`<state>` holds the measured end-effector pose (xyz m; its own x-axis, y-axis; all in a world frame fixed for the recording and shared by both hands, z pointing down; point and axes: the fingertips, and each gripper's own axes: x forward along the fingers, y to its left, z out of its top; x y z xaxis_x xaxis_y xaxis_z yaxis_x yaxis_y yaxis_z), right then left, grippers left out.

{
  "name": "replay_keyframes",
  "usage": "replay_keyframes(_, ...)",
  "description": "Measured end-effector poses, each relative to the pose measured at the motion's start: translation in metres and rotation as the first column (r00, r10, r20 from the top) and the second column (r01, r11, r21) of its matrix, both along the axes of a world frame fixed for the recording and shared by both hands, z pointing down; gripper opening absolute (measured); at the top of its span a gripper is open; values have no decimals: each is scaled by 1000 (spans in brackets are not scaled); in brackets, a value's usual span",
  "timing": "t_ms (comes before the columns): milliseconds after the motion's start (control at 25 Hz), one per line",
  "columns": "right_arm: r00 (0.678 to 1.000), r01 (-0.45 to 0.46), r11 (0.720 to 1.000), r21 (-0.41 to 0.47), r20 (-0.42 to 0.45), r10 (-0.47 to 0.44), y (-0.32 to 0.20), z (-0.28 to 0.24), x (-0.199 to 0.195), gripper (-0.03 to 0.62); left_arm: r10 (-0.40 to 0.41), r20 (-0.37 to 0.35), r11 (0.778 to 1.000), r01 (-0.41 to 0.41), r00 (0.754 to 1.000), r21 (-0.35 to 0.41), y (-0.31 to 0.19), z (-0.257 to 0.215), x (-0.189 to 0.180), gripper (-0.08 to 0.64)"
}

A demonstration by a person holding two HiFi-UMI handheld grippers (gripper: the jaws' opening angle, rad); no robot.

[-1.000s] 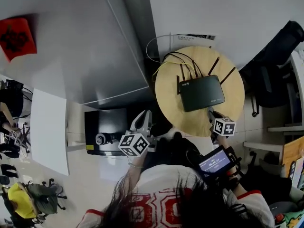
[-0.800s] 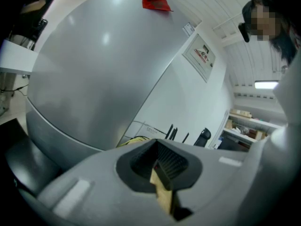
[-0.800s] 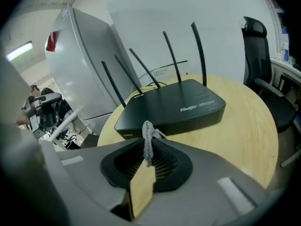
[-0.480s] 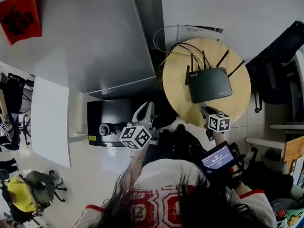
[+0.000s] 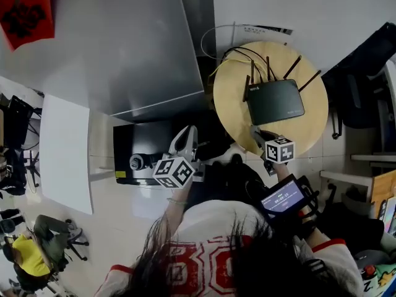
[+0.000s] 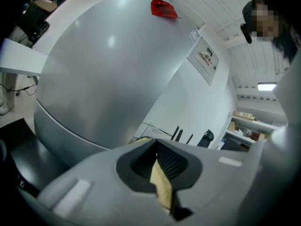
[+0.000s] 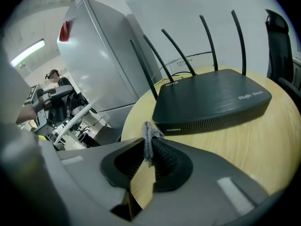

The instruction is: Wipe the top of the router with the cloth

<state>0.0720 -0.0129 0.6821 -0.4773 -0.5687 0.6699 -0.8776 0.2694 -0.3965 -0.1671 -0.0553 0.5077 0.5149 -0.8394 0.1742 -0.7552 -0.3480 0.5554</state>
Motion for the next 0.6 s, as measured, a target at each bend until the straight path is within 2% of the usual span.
replay_keyframes(240,999,-35,999,21,32,34,-5,-18,-4,41,-5,-2,1000,5,1000,-10,0,5,2,0)
replay_keyframes(440,995,-79,996,33,62,77,-33,-42,-19,41,-7,-10,1000,7,1000,-9,-5,4,5,0)
replay_keyframes(600,998,-54,998,32,46,52,-61,-48,-28,41,-32,-16,999,32,999,-3,-10,2,5,0)
